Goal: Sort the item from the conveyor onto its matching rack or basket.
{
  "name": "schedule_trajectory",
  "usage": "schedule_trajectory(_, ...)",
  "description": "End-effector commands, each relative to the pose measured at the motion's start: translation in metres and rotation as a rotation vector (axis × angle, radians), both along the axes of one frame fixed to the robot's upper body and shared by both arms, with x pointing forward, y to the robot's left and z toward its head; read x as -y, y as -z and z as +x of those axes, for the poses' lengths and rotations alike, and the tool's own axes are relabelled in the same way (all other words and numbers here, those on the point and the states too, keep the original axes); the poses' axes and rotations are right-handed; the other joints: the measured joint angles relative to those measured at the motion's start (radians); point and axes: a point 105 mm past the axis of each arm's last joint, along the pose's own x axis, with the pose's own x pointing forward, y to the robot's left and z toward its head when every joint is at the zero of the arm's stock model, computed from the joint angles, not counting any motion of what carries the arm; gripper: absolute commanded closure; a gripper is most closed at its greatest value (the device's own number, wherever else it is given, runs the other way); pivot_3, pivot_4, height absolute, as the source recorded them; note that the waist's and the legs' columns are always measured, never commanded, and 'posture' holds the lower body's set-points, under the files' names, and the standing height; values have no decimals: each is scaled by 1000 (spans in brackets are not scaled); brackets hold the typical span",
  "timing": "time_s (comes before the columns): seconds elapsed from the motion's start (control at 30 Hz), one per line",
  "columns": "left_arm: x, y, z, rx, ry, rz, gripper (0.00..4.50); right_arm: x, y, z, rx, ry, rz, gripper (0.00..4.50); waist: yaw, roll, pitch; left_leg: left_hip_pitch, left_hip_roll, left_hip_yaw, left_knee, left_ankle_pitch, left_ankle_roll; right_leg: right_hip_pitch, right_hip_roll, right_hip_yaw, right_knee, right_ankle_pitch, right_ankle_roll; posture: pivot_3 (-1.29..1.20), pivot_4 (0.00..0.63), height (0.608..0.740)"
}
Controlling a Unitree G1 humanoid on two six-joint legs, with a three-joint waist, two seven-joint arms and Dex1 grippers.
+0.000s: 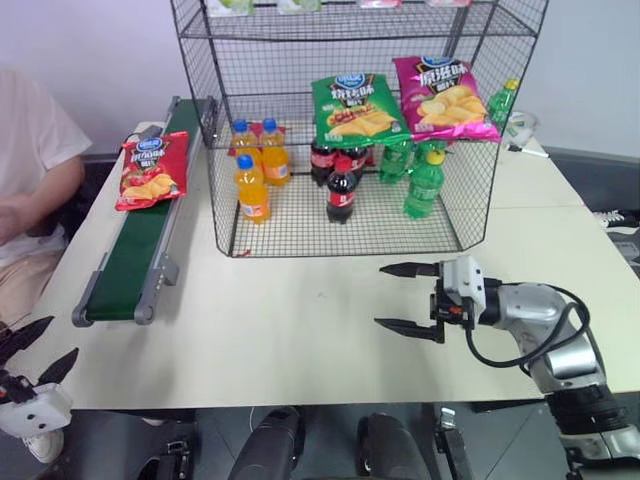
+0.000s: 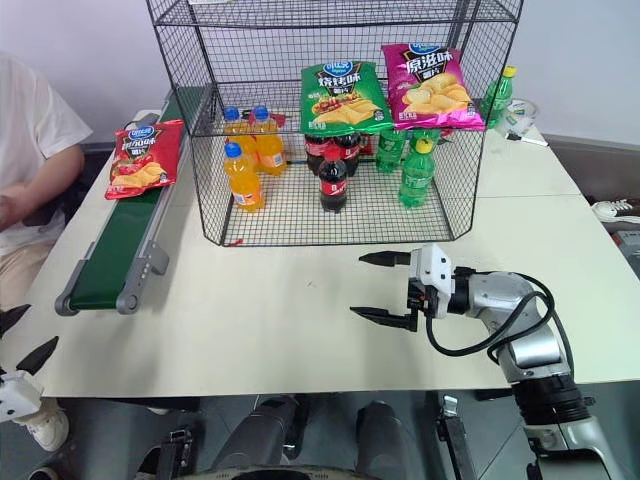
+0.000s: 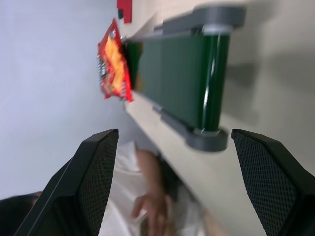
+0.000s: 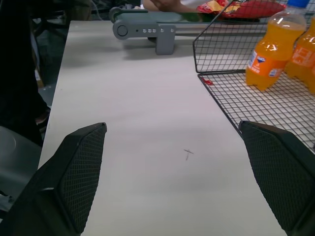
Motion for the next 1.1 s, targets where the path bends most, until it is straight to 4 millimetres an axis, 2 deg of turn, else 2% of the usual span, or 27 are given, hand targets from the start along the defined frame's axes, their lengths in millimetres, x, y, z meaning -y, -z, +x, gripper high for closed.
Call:
schedule_trajectory(0.03, -5, -5, 2, 39, -4, 67, 693, -5, -10, 1, 37, -12, 28, 0, -1, 0, 0, 0, 0, 0, 0, 0, 0, 0, 0, 0, 0, 0, 0, 0, 150, 740)
schedule_trajectory(0.2, -4, -4, 8, 71, 3, 131, 693, -5, -9, 3, 43, 4, 30, 0, -1, 0, 0, 0, 0, 0, 0, 0, 0, 0, 0, -1, 1, 1, 2, 0, 150, 740)
schedule_trajectory(0.33, -7, -2, 13, 88, -21, 101, 693, -8, -8, 1, 44, 3, 32, 0, -1, 0, 0, 0, 0, 0, 0, 0, 0, -1, 1, -1, 2, 2, 3, 0, 150, 740)
schedule_trajectory(0.77, 11, 8, 41, 119, -11, 8, 693, -7, -11, 4, 61, 23, 27, 0, -3, 0, 0, 1, 0, 0, 0, 0, 0, -1, 1, -1, 3, 3, 4, 0, 150, 740)
schedule_trajectory(1.1, 12, 11, 37, 106, -21, -2, 693, -5, -12, 6, 70, 35, 26, 0, -2, 0, 0, 1, 0, 0, 0, 0, 0, -1, 1, -1, 3, 3, 4, 0, 150, 740)
